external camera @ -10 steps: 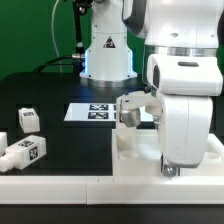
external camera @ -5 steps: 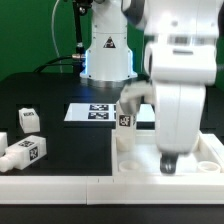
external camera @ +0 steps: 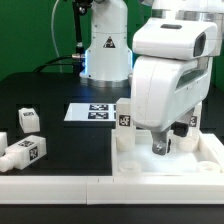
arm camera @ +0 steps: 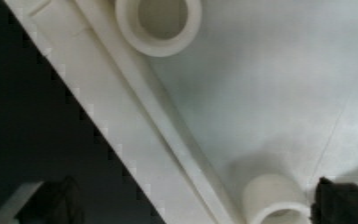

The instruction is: Assemble square table

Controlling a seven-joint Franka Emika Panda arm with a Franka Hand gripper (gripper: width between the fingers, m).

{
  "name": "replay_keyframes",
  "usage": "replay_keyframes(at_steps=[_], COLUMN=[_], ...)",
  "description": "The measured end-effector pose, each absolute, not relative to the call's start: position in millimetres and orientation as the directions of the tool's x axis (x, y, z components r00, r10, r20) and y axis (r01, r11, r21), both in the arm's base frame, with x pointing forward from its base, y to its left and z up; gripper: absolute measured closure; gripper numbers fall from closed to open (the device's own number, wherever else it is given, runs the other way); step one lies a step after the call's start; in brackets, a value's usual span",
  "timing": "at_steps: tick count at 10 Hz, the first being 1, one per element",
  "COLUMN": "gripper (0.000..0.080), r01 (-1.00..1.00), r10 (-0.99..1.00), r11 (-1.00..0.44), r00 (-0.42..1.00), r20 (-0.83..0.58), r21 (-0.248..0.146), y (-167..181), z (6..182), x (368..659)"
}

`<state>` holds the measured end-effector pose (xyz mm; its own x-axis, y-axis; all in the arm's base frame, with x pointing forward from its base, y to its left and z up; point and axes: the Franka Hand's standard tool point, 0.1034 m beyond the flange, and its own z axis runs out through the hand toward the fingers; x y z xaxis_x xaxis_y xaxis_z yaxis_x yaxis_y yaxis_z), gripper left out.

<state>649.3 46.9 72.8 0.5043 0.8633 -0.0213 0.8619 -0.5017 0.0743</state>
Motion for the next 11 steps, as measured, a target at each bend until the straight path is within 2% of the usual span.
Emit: replay_keyframes(at_steps=[2, 4, 5, 9, 10, 11], gripper=[0.0151, 0.0151, 0.0151, 0.0151, 0.0151, 0.0151], r01=[0.925, 0.985, 0.997, 0.984, 0.953, 0.928], r10=[0.926, 0.985, 0.996, 0.98, 0.948, 0.923], r11=[-0.373, -0.16, -0.061, 0.178, 0.304, 0.37], r00=[0.376, 0.163, 0.064, -0.175, -0.302, -0.372], r20=[-0.032, -0.055, -0.065, -0.091, -0.1, -0.096], r21=[0.073, 0.058, 0.052, 0.029, 0.003, -0.033], y=[21.1, -19.2, -26.5, -31.3, -47.7, -75.0], z=[82.9, 93.9, 93.9, 92.2, 88.8, 81.8], x=[641.2, 634.6, 634.6, 633.6, 626.6, 610.8])
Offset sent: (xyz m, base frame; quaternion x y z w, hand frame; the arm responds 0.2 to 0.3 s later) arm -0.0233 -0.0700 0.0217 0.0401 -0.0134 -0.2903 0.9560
